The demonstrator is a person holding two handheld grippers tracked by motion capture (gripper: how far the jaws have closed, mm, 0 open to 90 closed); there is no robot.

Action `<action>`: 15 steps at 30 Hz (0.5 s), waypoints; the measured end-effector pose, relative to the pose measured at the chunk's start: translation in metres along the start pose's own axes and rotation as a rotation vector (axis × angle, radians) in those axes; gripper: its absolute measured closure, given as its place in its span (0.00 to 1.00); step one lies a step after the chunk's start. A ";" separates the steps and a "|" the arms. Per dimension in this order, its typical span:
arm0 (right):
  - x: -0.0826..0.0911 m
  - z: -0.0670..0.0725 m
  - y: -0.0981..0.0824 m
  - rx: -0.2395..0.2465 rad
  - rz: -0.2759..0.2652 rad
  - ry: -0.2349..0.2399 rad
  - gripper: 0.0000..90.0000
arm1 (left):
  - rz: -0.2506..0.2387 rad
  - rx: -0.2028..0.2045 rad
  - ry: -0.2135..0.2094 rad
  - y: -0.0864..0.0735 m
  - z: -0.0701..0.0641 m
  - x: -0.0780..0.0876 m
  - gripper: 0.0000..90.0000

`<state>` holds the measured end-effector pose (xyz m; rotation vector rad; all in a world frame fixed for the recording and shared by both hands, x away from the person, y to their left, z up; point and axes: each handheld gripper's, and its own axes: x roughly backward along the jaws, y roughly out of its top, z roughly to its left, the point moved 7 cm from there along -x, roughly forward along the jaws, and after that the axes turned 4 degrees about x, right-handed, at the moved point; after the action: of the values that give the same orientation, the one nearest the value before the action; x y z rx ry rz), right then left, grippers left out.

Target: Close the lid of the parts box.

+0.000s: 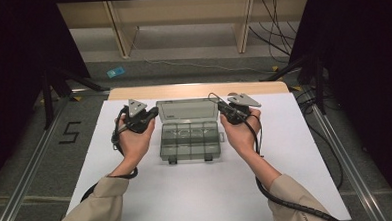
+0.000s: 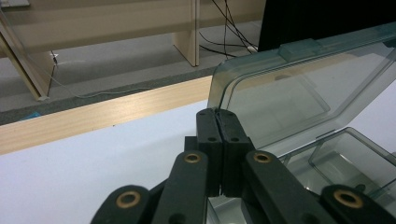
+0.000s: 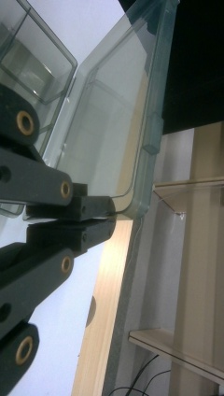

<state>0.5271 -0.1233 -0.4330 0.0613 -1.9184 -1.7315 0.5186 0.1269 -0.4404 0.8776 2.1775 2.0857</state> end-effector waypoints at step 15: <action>0.006 0.003 -0.004 0.026 0.000 0.002 0.98 | -0.011 -0.034 0.001 -0.006 -0.003 0.006 0.98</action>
<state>0.5191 -0.1236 -0.4347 0.0723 -1.9398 -1.7060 0.5105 0.1269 -0.4432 0.8598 2.1351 2.1122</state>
